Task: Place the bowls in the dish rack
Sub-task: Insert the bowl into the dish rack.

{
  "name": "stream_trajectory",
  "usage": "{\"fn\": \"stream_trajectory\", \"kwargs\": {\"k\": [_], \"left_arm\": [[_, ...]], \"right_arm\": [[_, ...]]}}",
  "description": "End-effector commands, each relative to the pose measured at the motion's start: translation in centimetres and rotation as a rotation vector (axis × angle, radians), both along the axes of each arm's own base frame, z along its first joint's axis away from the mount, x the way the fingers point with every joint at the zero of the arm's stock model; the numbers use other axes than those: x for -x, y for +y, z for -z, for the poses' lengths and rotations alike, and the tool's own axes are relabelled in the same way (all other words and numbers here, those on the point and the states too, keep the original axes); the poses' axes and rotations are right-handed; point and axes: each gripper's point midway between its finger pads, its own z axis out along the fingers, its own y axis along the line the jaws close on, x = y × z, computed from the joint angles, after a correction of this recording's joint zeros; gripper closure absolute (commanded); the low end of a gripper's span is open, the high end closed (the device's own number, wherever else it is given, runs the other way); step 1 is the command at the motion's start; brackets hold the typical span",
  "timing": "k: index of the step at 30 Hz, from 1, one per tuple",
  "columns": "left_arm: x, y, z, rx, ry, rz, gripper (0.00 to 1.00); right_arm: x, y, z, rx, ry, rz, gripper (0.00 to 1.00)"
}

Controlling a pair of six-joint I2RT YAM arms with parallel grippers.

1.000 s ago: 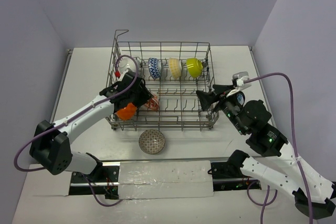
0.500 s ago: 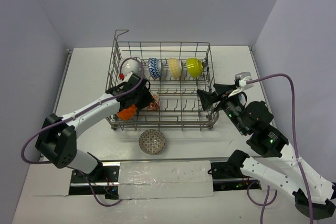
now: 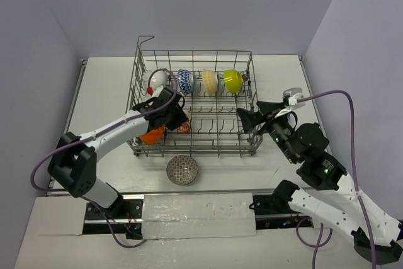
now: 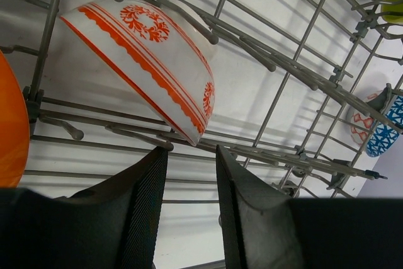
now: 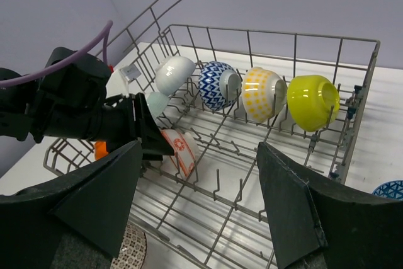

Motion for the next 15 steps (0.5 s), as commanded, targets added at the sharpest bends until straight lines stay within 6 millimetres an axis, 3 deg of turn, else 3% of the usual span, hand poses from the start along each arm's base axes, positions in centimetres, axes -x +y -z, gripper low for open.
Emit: {"fn": "stream_trajectory", "kwargs": {"k": [1,15], "left_arm": [[-2.00,0.04,-2.31,0.015,-0.097,-0.048,0.59],[-2.35,-0.35,-2.26,-0.054,-0.158,-0.079,0.64]], "right_arm": [[0.11,-0.24,-1.25,-0.047,-0.037,0.007,0.19],[0.39,-0.43,-1.60,-0.068,-0.050,0.004,0.19]]}}
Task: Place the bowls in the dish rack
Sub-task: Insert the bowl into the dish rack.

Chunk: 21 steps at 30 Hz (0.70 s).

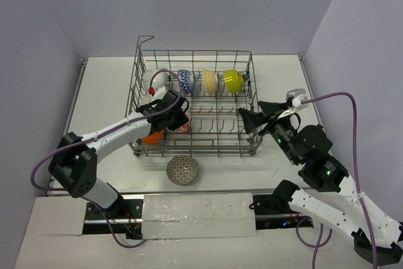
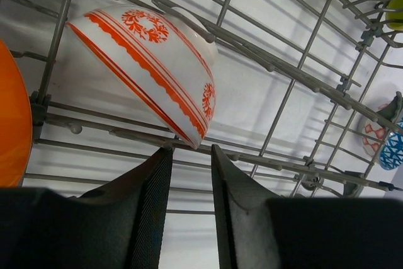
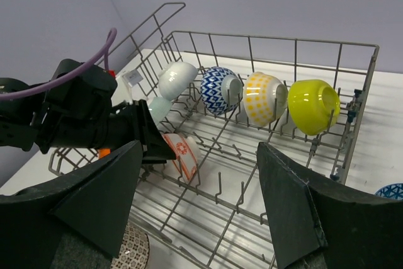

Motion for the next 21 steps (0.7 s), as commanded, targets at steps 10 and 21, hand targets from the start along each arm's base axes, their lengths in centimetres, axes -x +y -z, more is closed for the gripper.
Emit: {"fn": "stream_trajectory", "kwargs": {"k": [10,21], "left_arm": [[-2.0,-1.0,-6.3,-0.025,-0.270,-0.113,0.72],[-0.8,-2.2,-4.8,-0.029,-0.227,-0.091,0.70]], "right_arm": [[0.4,-0.2,-1.5,-0.070,-0.052,-0.004,0.20],[0.6,-0.1,-1.5,-0.080,-0.055,-0.017,0.20]]}}
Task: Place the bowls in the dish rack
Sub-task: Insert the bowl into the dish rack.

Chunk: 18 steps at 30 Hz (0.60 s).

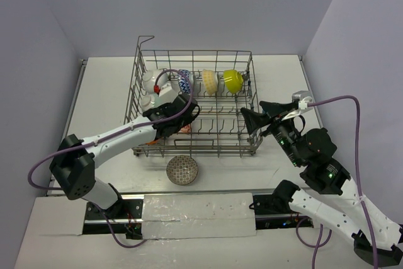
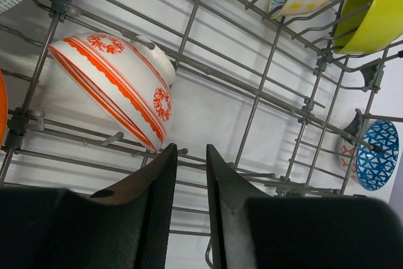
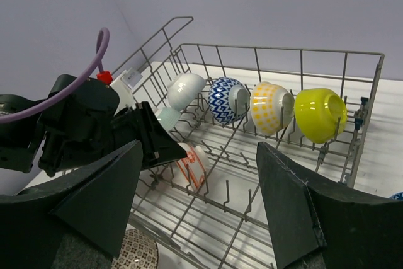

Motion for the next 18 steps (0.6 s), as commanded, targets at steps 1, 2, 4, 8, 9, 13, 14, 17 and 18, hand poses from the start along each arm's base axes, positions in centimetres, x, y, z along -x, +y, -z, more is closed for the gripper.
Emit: {"fn": "stream_trajectory", "kwargs": {"k": [1,2,4,8,9,13,14,17,18], "left_arm": [[0.0,-0.3,-1.5,0.055,-0.025,-0.032,0.69],[0.1,-0.1,-1.1,0.060,-0.017,-0.044,0.68],[0.2,0.2,-1.0,0.060,-0.016,-0.056,0.67],[0.9,1.5,-0.6,0.057,0.001,-0.109,0.66],[1.0,1.7,-0.6,0.062,0.001,-0.115,0.65],[1.3,2.4,-1.5,0.105,-0.020,-0.140,0.63],[1.4,2.5,-1.4,0.109,-0.017,-0.143,0.63],[1.2,3.0,-1.4,0.117,-0.016,-0.157,0.63],[1.2,3.0,-1.4,0.125,-0.014,-0.160,0.63]], "right_arm": [[0.1,0.1,-0.7,-0.027,-0.025,-0.009,0.20],[0.1,0.1,-0.6,-0.028,-0.024,-0.007,0.20],[0.0,0.1,-0.6,-0.027,-0.023,-0.006,0.20],[0.1,0.1,-0.7,-0.034,-0.025,-0.006,0.20],[0.1,0.1,-0.6,-0.030,-0.024,-0.007,0.20],[0.1,0.1,-0.8,-0.033,-0.025,-0.008,0.20],[0.1,0.1,-0.7,-0.032,-0.024,-0.008,0.20],[0.2,0.1,-0.7,-0.034,-0.025,-0.011,0.20],[0.2,0.1,-0.8,-0.035,-0.026,-0.011,0.20]]}}
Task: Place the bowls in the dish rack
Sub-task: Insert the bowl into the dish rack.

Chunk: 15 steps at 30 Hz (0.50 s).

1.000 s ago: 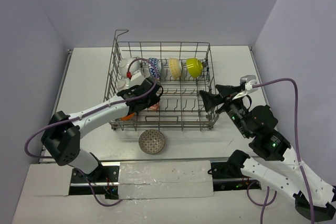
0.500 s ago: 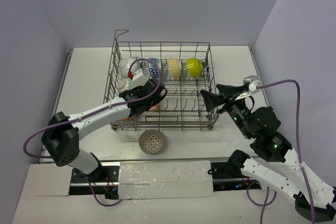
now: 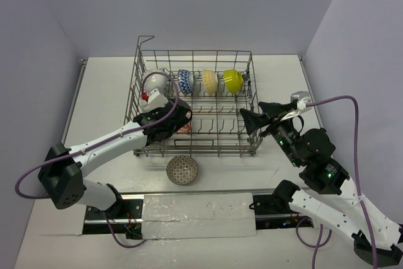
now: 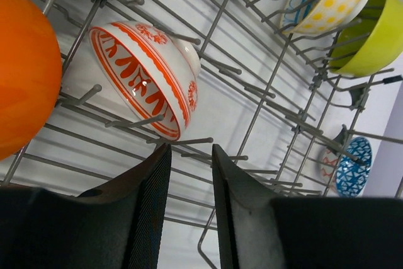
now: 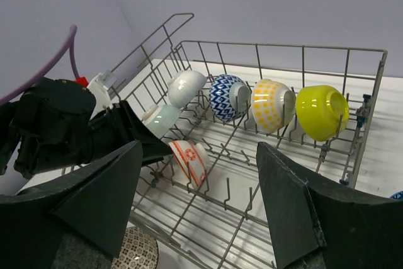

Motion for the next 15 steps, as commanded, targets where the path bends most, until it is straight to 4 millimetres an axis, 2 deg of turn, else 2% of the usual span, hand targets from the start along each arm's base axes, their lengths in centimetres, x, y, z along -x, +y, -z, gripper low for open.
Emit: {"fn": "stream_trajectory", "kwargs": {"k": [1,9,15], "left_arm": [[-0.5,0.9,-0.9,0.048,-0.029,-0.052,0.63],[-1.6,2.6,0.2,0.073,-0.014,-0.090,0.63],[-2.3,2.8,0.6,0.078,-0.014,-0.092,0.63]], "right_arm": [[0.3,-0.2,-1.2,-0.040,-0.035,-0.002,0.20],[0.3,-0.2,-1.2,-0.040,-0.034,-0.002,0.20],[0.3,-0.2,-1.1,-0.042,-0.034,-0.003,0.20]]}}
